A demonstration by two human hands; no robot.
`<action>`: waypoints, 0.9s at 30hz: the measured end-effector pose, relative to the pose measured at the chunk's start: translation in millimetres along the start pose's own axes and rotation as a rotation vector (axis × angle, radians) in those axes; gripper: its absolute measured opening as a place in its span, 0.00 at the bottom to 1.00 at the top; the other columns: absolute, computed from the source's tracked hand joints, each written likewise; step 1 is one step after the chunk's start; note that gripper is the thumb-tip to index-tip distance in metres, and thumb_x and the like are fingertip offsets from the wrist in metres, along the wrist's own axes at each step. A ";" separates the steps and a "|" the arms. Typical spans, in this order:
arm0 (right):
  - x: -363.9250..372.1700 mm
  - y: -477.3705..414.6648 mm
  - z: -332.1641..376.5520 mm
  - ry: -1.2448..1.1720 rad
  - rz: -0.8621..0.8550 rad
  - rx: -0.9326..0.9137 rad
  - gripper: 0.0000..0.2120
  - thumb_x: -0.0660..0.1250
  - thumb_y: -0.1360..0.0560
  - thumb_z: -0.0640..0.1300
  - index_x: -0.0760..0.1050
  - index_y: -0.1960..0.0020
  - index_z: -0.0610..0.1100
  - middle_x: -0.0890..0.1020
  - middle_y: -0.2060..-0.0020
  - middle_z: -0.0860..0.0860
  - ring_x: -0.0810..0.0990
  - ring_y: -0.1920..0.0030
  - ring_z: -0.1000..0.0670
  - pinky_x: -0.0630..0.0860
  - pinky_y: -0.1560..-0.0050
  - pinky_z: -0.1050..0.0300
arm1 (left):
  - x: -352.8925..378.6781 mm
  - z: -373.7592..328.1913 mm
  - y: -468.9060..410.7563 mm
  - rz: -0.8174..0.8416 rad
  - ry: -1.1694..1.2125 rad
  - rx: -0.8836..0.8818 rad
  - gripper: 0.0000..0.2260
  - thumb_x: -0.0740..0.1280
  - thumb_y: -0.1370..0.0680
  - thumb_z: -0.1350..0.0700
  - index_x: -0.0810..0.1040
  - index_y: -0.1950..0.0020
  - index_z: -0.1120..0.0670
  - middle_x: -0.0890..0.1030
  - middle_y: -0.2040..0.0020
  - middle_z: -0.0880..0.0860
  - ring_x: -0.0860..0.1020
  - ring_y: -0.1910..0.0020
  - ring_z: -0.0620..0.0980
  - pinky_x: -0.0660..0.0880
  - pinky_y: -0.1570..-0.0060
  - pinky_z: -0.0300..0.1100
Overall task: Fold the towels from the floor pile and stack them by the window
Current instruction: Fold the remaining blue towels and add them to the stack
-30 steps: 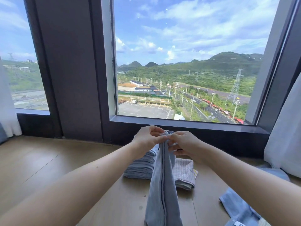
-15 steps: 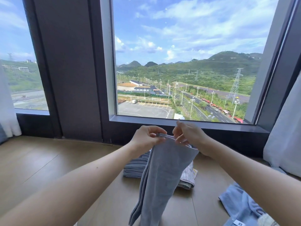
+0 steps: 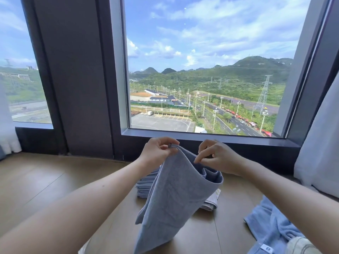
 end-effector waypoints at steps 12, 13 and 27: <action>8.4 4.6 -25.6 0.129 0.231 0.194 0.18 0.57 0.21 0.54 0.82 0.49 0.45 0.73 0.44 0.60 0.60 0.39 0.53 0.59 0.40 0.58 | -22.2 6.0 -8.0 -0.171 -0.028 -0.054 0.07 0.70 0.26 0.60 0.81 0.55 0.48 0.81 0.54 0.52 0.78 0.52 0.49 0.73 0.58 0.32; 6.6 4.6 -27.2 0.150 0.228 0.210 0.19 0.56 0.21 0.56 0.81 0.47 0.47 0.73 0.44 0.61 0.61 0.39 0.53 0.60 0.37 0.56 | -25.3 6.3 -8.8 -0.190 -0.056 -0.055 0.07 0.70 0.26 0.60 0.81 0.55 0.48 0.81 0.53 0.52 0.78 0.51 0.49 0.73 0.56 0.34; -22.1 -4.2 -17.4 0.084 -0.153 0.082 0.14 0.69 0.26 0.47 0.78 0.63 0.36 0.73 0.74 0.49 0.67 0.71 0.51 0.63 0.69 0.61 | -36.0 7.6 -11.9 -0.259 -0.306 -0.074 0.06 0.69 0.25 0.61 0.81 0.49 0.56 0.79 0.56 0.50 0.74 0.61 0.43 0.66 0.66 0.25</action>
Point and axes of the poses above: each hand's wrist, its own y-axis away from the middle knuckle, its own x-axis out of the palm, z = x × y, the point moved 3 cm from there along -y, towards the middle knuckle
